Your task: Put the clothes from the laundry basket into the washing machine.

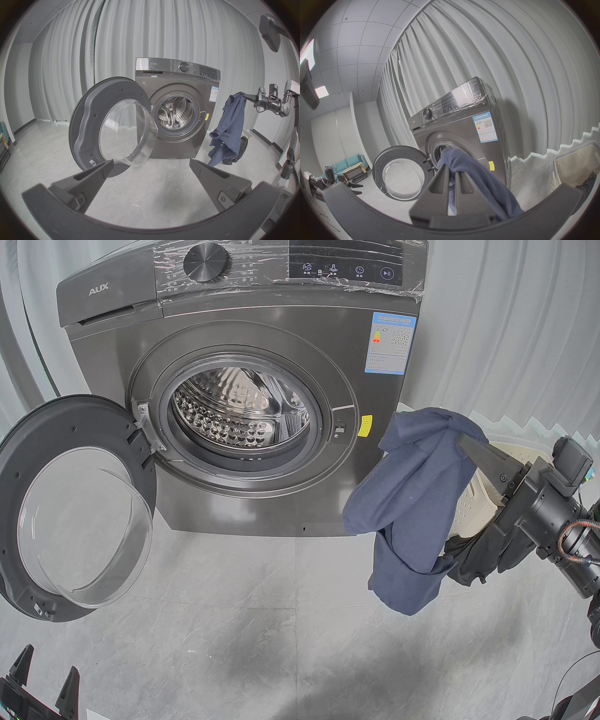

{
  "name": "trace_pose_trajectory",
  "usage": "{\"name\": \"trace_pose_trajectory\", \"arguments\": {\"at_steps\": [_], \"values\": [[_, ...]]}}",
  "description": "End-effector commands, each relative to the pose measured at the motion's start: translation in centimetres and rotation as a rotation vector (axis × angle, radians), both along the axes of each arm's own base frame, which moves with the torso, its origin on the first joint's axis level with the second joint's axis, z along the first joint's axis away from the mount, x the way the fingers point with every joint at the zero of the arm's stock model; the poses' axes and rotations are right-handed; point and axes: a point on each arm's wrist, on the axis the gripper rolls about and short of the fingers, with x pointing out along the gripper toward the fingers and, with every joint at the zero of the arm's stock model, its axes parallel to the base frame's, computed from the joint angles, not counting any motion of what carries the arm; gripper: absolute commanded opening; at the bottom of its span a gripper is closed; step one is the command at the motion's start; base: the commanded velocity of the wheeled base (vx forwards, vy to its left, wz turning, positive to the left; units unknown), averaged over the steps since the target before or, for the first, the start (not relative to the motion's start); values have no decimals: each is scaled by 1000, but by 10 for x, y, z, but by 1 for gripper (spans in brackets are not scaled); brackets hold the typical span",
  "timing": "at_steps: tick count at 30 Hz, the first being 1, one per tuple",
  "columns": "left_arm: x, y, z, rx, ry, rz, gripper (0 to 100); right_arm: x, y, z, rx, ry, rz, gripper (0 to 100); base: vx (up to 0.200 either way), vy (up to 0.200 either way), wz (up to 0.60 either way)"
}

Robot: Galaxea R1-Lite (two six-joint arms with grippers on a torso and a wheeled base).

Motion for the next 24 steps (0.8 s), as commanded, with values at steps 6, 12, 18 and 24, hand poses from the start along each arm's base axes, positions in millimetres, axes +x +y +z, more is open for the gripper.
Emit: {"name": "trace_pose_trajectory", "arguments": {"at_steps": [6,12,18,24], "values": [[0,0,-4,1,3,0,100,0,-1,0,1,-2,-4,0,0,167,0],[0,0,-4,1,2,0,100,2,-2,-1,-4,4,-13,0,0,133,0],[0,0,-4,-3,1,0,100,0,-4,-7,-15,21,-16,0,0,0,0],[0,0,-4,-3,1,0,100,-4,-7,-15,-35,44,-22,0,0,0,0]]}}
